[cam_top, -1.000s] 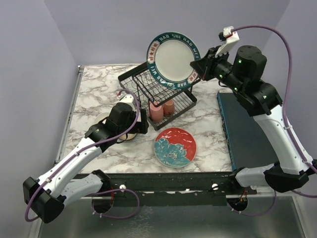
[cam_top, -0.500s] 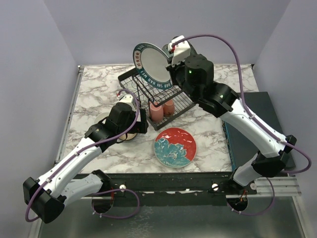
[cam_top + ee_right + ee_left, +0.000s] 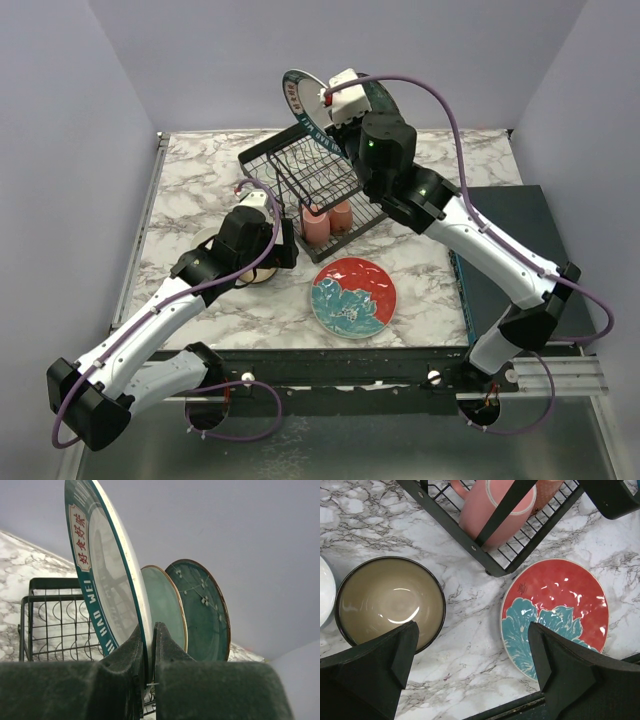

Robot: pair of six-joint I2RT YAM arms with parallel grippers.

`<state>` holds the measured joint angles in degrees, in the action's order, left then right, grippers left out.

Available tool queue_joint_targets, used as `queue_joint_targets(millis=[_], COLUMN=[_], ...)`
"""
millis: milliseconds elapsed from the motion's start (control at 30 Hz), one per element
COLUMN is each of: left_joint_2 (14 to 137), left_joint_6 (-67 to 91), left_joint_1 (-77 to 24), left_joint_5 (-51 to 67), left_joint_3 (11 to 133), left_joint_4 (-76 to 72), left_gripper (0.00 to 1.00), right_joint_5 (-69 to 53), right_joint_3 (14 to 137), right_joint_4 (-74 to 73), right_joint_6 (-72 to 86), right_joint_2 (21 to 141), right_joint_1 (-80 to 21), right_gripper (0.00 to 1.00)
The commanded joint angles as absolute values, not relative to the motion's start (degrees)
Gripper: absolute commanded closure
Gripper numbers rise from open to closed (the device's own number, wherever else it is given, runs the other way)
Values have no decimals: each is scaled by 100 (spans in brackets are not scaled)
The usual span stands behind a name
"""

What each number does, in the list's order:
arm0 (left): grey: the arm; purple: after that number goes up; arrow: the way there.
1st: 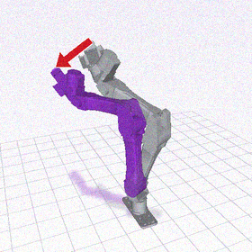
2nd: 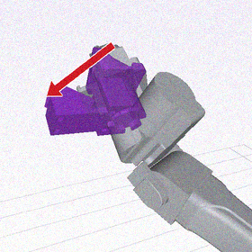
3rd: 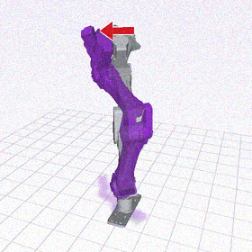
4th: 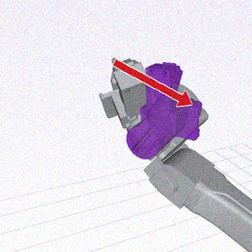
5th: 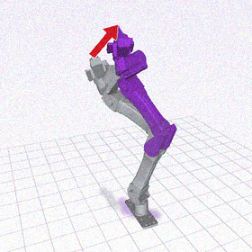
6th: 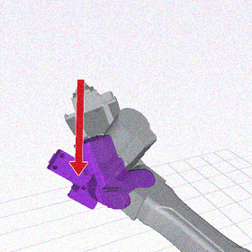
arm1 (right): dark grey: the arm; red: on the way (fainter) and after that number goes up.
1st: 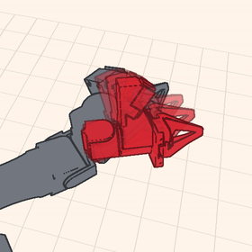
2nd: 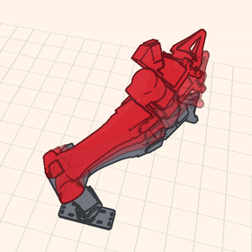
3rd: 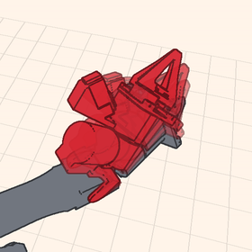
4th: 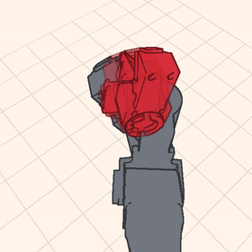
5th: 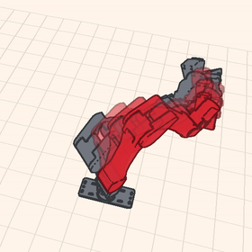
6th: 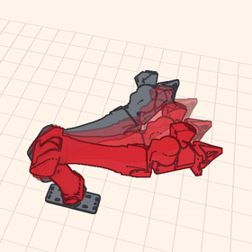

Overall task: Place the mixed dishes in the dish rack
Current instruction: Insert the plate into the dish rack.

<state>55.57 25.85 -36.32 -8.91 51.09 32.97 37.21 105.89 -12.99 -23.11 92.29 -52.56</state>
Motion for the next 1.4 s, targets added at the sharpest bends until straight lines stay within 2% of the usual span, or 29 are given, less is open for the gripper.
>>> queue_joint_targets(millis=[0, 367, 1367], left_joint_2=[5492, 5458, 5454], left_joint_6=[2531, 2540, 2532], left_joint_1=[-3586, -3577, -3560], left_joint_5=[-917, -905, -905], left_joint_3=[5056, 5038, 5028], left_joint_4=[3372, 3375, 3379], left_gripper=[1, 1, 1], right_joint_5=[3947, 4061, 3616], right_joint_3=[10566, 10415, 10398], right_joint_4=[-583, -274, -807], right_joint_6=[-2660, -2966, -2234], right_joint_2=[9348, 9610, 9975], right_joint_1=[-5307, -5240, -4922], right_gripper=[100, 100, 100])
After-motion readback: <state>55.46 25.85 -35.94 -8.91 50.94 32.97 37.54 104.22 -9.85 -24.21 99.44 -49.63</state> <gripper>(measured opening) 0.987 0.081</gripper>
